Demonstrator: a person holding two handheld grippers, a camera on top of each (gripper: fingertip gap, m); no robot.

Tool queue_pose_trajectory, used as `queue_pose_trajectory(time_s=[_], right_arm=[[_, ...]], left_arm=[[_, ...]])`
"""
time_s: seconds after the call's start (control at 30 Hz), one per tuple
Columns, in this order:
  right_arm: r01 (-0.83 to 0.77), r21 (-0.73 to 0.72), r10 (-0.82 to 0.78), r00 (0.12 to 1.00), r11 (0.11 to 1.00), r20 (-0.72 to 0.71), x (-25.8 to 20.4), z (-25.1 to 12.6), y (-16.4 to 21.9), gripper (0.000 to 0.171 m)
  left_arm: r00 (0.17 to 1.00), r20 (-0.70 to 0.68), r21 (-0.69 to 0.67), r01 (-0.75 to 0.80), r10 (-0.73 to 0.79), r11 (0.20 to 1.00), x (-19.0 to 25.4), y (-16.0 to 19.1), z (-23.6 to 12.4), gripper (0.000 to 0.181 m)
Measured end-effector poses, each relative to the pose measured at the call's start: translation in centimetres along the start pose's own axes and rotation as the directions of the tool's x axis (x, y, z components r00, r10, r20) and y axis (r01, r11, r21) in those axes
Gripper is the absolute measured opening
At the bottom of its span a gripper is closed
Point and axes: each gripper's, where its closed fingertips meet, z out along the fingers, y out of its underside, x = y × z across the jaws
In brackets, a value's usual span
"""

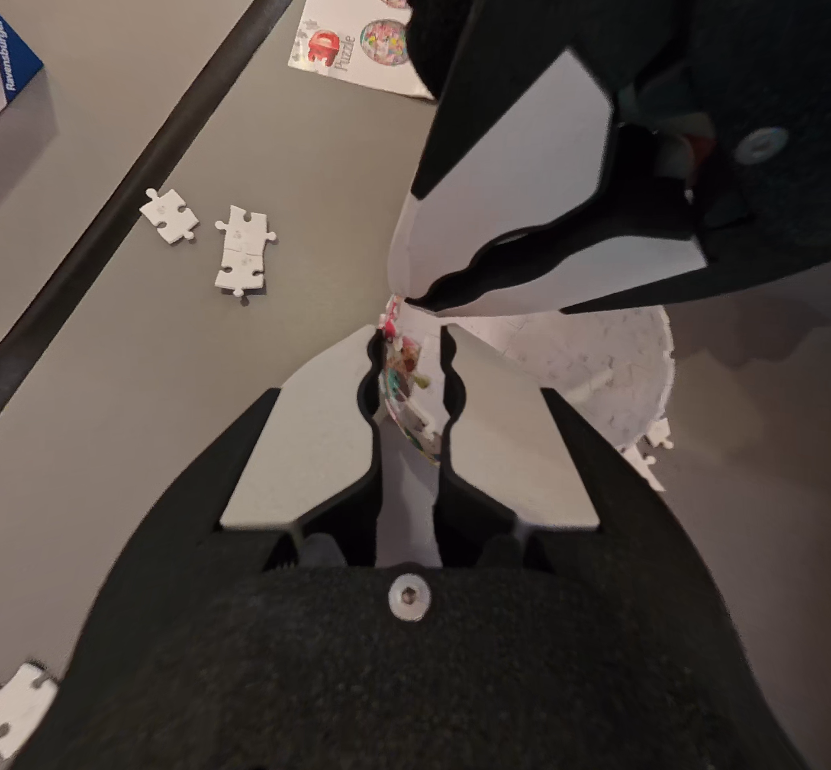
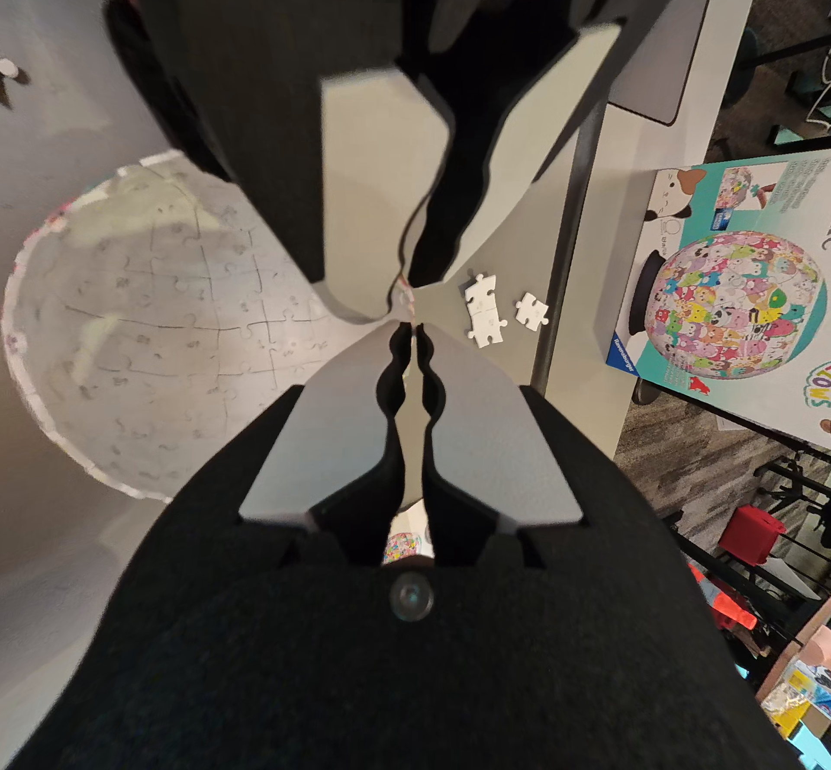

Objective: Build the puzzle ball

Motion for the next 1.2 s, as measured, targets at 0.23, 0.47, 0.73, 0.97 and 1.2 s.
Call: queue_pose_trajectory(time_s=[0.23,0.47,0.73,0.97,1.2], right_arm=[[0.0,0.015,0.0,1.0,1.0,-0.012,0.1,0.0,0.1,0.002],[-0.009,0.003,0.009,1.0,1.0,-0.01,0.4,0.1,0.3,0.002],[-0.018,-0.027,0.018,1.0,0.999,-0.006,0.9,0.3,0.6,0.002],[-0.015,-0.044,0.015,1.0,0.999,-0.012,1.3,0.7,0.5,0.002],[0.006,-0.072,-0.007,1.0,0.997,-0.016,1.3,1.1,0.2,0.002]], left_arm=[[0.996,-0.073,0.239,0.074,-0.059,0.968,-0.4,-0.8,-4.2,0.035],[0.968,-0.191,0.243,0.206,-0.161,0.948,-5.2,-0.3,-2.6,0.014],[0.976,-0.216,0.152,0.008,0.025,0.988,-5.6,-0.3,3.5,0.0],[0.952,-0.296,0.225,-0.011,0.079,0.974,-4.2,-0.9,2.8,0.0],[0.948,-0.309,0.216,-0.01,0.078,0.976,-3.9,-0.9,2.9,0.0]])
